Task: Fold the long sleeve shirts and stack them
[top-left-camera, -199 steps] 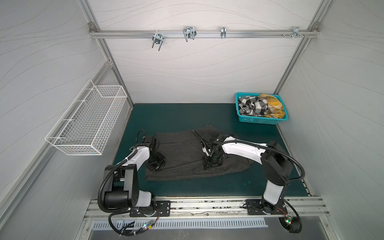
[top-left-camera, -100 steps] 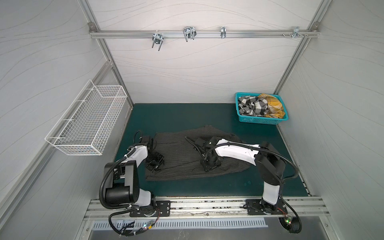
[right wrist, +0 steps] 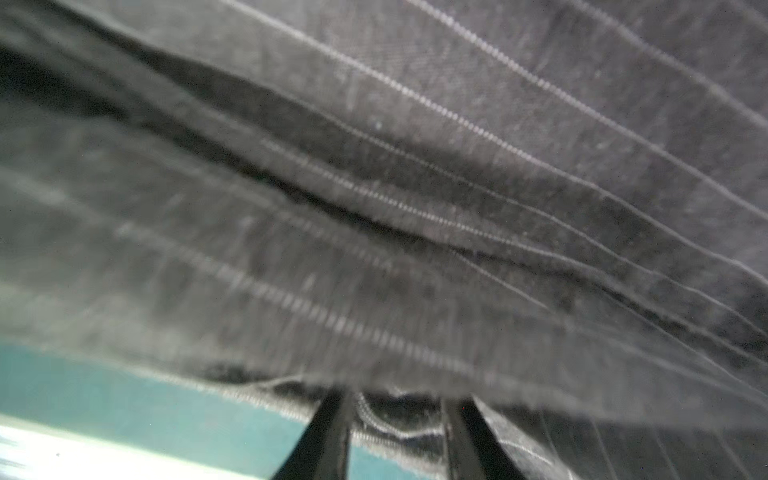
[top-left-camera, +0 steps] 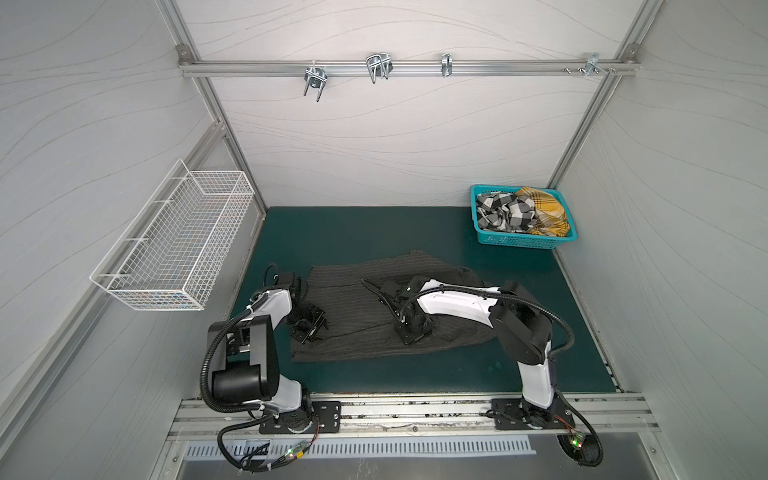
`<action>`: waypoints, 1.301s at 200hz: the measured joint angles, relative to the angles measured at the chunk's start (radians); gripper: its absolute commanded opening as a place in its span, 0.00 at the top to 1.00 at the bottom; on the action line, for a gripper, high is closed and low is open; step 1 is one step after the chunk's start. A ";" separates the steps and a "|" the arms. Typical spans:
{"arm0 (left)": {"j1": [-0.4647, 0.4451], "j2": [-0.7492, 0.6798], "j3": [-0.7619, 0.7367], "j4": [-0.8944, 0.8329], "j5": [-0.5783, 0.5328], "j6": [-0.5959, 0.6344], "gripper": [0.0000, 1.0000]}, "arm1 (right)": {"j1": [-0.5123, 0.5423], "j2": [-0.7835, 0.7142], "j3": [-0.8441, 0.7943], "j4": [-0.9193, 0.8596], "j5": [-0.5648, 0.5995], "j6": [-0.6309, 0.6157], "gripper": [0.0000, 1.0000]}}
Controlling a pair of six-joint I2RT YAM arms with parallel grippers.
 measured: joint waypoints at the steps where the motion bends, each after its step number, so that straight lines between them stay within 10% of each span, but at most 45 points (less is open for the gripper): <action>1: 0.001 0.000 0.000 0.000 0.000 0.000 0.69 | 0.000 0.001 0.001 0.000 0.000 0.000 0.77; 40: 0.003 0.005 0.000 0.000 0.005 0.005 0.69 | 0.000 0.009 0.009 -0.005 0.004 0.002 0.93; 116: 0.008 0.024 0.010 -0.011 0.015 0.011 0.70 | 0.035 -0.151 -0.023 -0.097 0.020 0.019 0.95; 149: 0.009 0.027 0.013 -0.013 0.017 0.012 0.67 | 0.035 -0.102 -0.057 -0.097 0.002 0.027 0.52; 189: 0.008 0.012 0.009 -0.008 0.010 0.013 0.66 | 0.024 -0.072 -0.044 -0.115 -0.002 0.024 0.44; 260: -0.018 -0.139 0.033 -0.037 -0.084 0.004 0.70 | -0.174 -0.261 -0.036 -0.115 -0.073 0.028 0.78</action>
